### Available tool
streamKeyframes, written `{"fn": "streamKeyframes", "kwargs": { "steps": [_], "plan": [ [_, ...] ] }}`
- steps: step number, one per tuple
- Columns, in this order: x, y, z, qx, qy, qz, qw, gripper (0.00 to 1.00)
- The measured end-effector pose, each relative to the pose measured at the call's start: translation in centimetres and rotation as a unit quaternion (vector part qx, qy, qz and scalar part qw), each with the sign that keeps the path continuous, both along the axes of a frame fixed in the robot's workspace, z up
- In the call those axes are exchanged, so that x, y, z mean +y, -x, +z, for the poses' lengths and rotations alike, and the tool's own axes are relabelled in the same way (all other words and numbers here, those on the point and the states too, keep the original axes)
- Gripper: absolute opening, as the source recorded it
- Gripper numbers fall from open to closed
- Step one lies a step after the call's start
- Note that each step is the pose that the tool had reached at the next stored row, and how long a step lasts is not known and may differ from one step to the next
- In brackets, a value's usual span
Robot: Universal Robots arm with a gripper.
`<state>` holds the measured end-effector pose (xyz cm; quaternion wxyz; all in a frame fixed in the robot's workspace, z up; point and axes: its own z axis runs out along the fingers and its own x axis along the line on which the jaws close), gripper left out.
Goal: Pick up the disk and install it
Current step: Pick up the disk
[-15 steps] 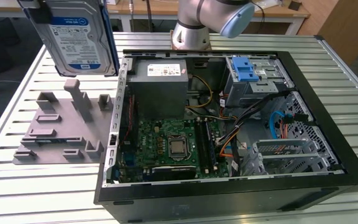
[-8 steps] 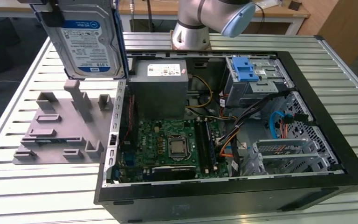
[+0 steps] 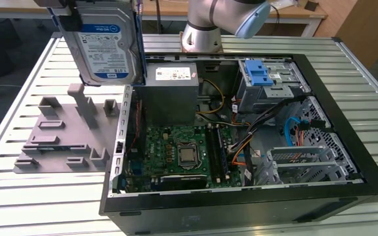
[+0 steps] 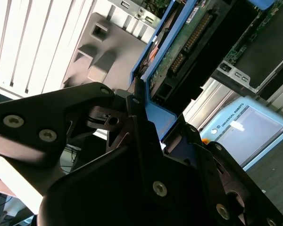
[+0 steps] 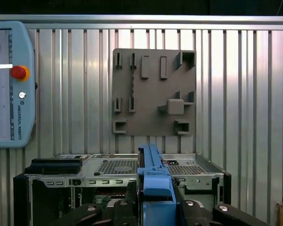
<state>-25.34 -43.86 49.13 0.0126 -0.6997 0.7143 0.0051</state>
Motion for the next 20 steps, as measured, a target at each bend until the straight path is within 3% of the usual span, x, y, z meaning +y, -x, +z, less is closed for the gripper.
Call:
{"fn": "streamKeyframes", "kwargs": {
  "steps": [14, 20],
  "plan": [
    [-0.83, -3.6, -0.07, 0.0000, 0.0000, 0.000, 1.0000, 0.36],
    [-1.57, -5.0, -0.11, 0.0000, 0.0000, 0.000, 1.0000, 0.36]
  ]
}}
